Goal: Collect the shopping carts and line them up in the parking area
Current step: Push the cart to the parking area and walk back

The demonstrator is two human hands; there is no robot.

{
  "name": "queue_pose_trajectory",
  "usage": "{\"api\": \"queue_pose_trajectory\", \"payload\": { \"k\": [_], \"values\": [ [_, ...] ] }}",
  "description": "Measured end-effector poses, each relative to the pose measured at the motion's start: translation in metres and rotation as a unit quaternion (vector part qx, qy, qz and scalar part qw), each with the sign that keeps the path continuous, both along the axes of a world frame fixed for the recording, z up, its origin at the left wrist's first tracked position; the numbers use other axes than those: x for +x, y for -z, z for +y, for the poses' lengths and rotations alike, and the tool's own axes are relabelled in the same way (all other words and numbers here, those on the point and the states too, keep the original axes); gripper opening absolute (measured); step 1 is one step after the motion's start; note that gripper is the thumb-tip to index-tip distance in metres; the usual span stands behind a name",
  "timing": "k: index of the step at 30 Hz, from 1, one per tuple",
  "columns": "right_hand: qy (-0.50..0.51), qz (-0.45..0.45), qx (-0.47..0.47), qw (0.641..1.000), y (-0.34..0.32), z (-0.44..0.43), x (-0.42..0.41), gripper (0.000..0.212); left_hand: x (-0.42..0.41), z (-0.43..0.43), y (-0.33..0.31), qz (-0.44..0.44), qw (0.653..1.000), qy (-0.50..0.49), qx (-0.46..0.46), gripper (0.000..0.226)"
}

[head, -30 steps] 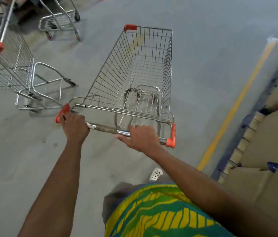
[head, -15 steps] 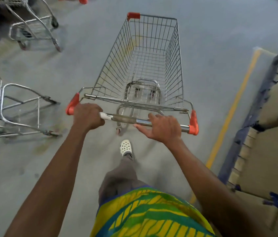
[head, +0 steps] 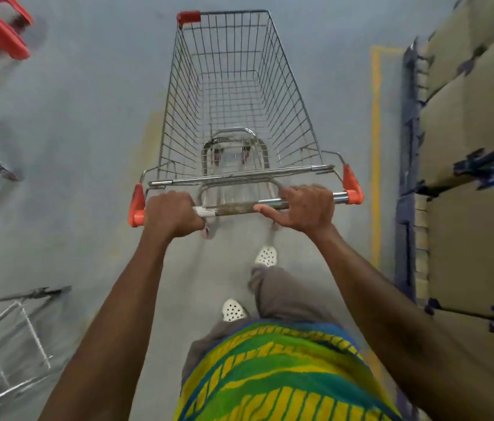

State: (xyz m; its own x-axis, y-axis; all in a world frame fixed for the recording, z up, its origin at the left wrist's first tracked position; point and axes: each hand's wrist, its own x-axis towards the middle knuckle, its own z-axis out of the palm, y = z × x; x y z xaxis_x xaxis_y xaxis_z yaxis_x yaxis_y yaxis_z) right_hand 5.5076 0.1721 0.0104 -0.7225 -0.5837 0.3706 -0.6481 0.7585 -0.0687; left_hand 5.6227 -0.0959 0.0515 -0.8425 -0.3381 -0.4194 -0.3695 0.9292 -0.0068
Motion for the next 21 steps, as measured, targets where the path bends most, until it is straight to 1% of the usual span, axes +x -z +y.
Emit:
{"api": "queue_pose_trajectory", "payload": {
  "k": [6,10,15,21],
  "values": [
    [0.062,0.026,-0.030,0.997,0.009,-0.061,-0.125,0.074,-0.129,-0.056,0.008,0.061,0.998,0.003,-0.005,0.030],
    [0.078,0.007,-0.036,0.996,0.006,-0.102,-0.217,0.074,-0.222,-0.095,0.005,0.063,0.998,-0.001,-0.004,0.029],
    [0.120,-0.014,-0.013,0.993,-0.009,-0.162,-0.318,0.076,-0.326,-0.148,0.000,0.071,0.997,-0.010,0.004,0.027],
    [0.127,-0.065,0.028,0.989,-0.026,-0.251,-0.428,0.067,-0.438,-0.228,-0.007,0.066,0.997,-0.023,0.010,0.029]
  ]
}}
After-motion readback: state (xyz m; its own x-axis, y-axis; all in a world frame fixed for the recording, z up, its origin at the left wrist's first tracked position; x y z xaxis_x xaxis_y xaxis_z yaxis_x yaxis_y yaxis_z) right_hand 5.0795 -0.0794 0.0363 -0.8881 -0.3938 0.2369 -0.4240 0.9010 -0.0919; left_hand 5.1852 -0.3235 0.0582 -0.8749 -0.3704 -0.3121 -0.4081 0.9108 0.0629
